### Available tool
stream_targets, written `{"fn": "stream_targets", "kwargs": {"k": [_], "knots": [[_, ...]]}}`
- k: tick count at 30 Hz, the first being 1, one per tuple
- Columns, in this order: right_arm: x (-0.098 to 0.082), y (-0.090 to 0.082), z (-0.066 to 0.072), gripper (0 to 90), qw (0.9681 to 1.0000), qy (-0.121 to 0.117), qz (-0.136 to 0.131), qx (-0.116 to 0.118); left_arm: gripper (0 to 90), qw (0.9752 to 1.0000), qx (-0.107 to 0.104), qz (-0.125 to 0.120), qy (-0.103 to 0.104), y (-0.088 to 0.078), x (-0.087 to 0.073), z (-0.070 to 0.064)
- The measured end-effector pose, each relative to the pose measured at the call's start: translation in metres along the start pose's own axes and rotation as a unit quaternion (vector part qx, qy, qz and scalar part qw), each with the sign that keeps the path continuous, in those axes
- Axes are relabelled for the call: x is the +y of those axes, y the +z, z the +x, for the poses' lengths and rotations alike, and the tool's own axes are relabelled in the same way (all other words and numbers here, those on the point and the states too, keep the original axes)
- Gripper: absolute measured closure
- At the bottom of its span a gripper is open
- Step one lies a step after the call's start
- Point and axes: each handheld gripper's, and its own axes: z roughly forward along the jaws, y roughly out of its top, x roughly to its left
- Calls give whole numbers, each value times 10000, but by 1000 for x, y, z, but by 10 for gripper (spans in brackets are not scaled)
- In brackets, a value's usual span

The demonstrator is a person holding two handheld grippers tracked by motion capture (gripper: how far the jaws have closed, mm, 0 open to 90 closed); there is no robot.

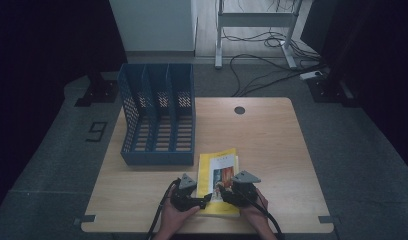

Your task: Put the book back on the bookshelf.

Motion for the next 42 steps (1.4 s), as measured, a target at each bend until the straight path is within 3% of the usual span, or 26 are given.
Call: {"fn": "stream_targets", "kwargs": {"k": [3, 9, 15, 21, 25, 31, 34, 40, 42], "knots": [[0, 2, -5, 370, 9997, 190, -6, 172, 243, 10000, 0, -2, -1, 0, 0, 0], [0, 2, -17, 443, 9986, 440, -136, 264, 243, 10000, -3, -2, 1, 0, 0, 0], [1, 2, -22, 492, 9975, 532, -254, 381, 243, 10000, -4, -2, 1, 0, 0, 0], [1, 1, -30, 618, 9941, 771, -379, 669, 242, 10000, -8, 2, 3, 0, 0, 0], [2, 0, -29, 642, 9920, 813, -377, 891, 242, 10000, -9, 1, -1, 0, 0, 0], [3, -1, -24, 747, 9927, 751, -411, 846, 242, 10000, -10, 0, -2, 0, 0, 0], [2, -1, -27, 788, 9904, 881, -444, 971, 242, 10000, -10, 0, -1, 0, 0, 0], [3, -3, -26, 831, 9904, 825, -536, 972, 242, 10000, -16, -1, -7, 0, 0, 0], [3, -3, -26, 843, 9890, 909, -565, 1021, 241, 10000, -45, -16, -39, 0, 0, 1]]}}
